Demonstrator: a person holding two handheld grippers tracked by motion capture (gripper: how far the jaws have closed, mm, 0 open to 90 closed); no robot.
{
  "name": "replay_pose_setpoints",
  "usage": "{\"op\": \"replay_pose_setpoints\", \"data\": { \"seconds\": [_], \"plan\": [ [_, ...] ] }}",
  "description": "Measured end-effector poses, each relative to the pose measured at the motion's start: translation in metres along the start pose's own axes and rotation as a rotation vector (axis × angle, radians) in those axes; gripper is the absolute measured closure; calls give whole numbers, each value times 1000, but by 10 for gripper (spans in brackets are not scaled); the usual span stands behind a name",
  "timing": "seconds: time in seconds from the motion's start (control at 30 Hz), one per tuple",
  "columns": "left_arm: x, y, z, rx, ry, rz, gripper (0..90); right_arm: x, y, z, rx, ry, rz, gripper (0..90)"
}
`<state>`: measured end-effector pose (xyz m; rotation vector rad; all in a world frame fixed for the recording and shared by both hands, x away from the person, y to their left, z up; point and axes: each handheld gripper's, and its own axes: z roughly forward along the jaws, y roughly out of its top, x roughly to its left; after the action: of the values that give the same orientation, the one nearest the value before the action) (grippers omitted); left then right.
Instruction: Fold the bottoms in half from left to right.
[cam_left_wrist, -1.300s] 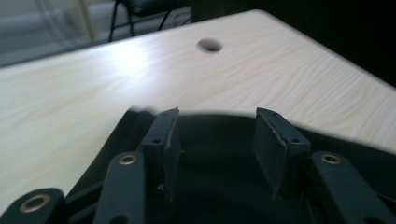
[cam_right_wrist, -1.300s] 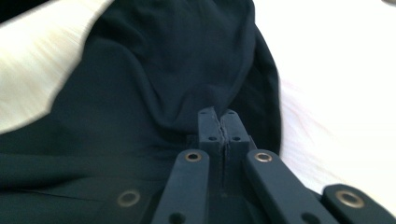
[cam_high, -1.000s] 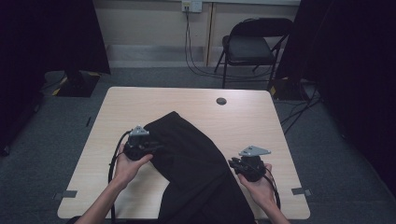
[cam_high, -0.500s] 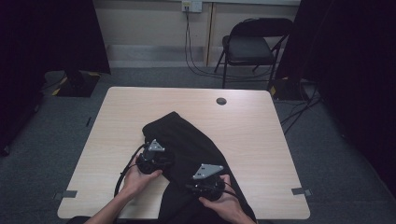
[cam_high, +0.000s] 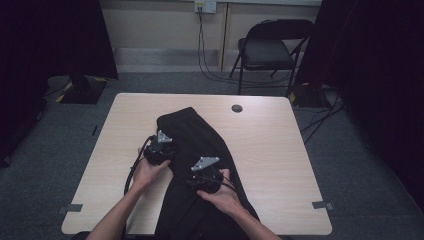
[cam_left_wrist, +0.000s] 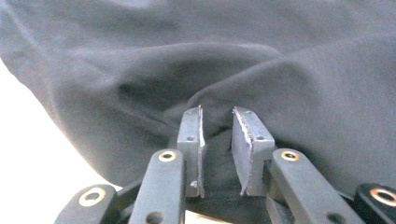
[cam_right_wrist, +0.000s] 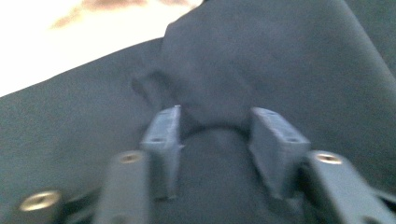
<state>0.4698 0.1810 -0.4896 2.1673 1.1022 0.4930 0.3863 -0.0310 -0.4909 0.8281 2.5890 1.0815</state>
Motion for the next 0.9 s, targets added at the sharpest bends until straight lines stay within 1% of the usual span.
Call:
{"op": "replay_pose_setpoints", "data": {
  "seconds": [0.03, 0.07, 0.1, 0.13, 0.17, 0.2, 0.27, 0.3, 0.33, 0.37, 0.4, 0.43, 0.47, 0.5, 0.53, 0.57, 0.6, 0.63, 0.73, 0.8, 0.83, 0.87, 0.9],
  "plan": [
    [4, 4, 3, 6, 28, 23, 738, 0, 2, -1, -8, 11, 1, 488],
    [8, 7, 7, 6, 45, 27, 739, 0, 4, -4, -26, 38, -4, 481],
    [12, 9, 10, -3, 58, 10, 739, 2, 5, -10, -42, 65, -6, 476],
    [15, 11, 13, -7, 72, 1, 739, 5, 5, -16, -57, 87, -10, 470],
    [18, 14, 16, -5, 85, -4, 739, 10, 4, -22, -59, 110, -26, 464],
    [22, 16, 18, -5, 86, -18, 738, 14, 1, -28, -58, 122, -44, 460],
    [29, 16, 20, -22, 72, -89, 723, 23, -6, -36, -54, 143, -61, 447],
    [32, 15, 21, -30, 64, -115, 698, 26, -10, -39, -50, 139, -65, 441],
    [33, 15, 19, -13, 63, -119, 659, 28, -15, -41, -44, 127, -61, 428],
    [33, 14, 16, 3, 59, -136, 630, 29, -20, -43, -39, 119, -62, 438],
    [32, 13, 12, 18, 56, -131, 628, 28, -26, -48, -36, 94, -58, 437],
    [31, 11, 8, 19, 59, -111, 618, 26, -31, -54, -37, 85, -56, 438],
    [30, 8, 3, 3, 48, -107, 617, 22, -35, -61, -41, 86, -45, 441],
    [28, 6, -2, -7, 26, -105, 617, 18, -40, -68, -45, 90, -30, 463],
    [26, 4, -8, -13, 9, -101, 615, 16, -44, -73, -42, 100, -28, 494],
    [22, 3, -14, -23, -2, -87, 608, 16, -49, -77, -33, 102, -35, 500],
    [18, 1, -20, -32, -12, -77, 601, 17, -53, -79, -25, 85, -43, 493],
    [14, 0, -25, -37, -26, -67, 597, 17, -58, -79, -22, 80, -45, 477],
    [1, -5, -33, -35, -51, -36, 575, 19, -65, -70, 21, 36, -48, 366],
    [-2, -8, -37, -45, -60, -25, 575, 22, -67, -62, 32, 28, -57, 299],
    [-3, -9, -37, -52, -60, -30, 573, 23, -67, -60, 22, 27, -59, 279],
    [-1, -10, -37, -51, -65, -35, 570, 24, -66, -59, 25, 26, -59, 241],
    [0, -11, -36, -54, -67, -49, 568, 26, -65, -57, 24, 29, -59, 203]
  ]
}}
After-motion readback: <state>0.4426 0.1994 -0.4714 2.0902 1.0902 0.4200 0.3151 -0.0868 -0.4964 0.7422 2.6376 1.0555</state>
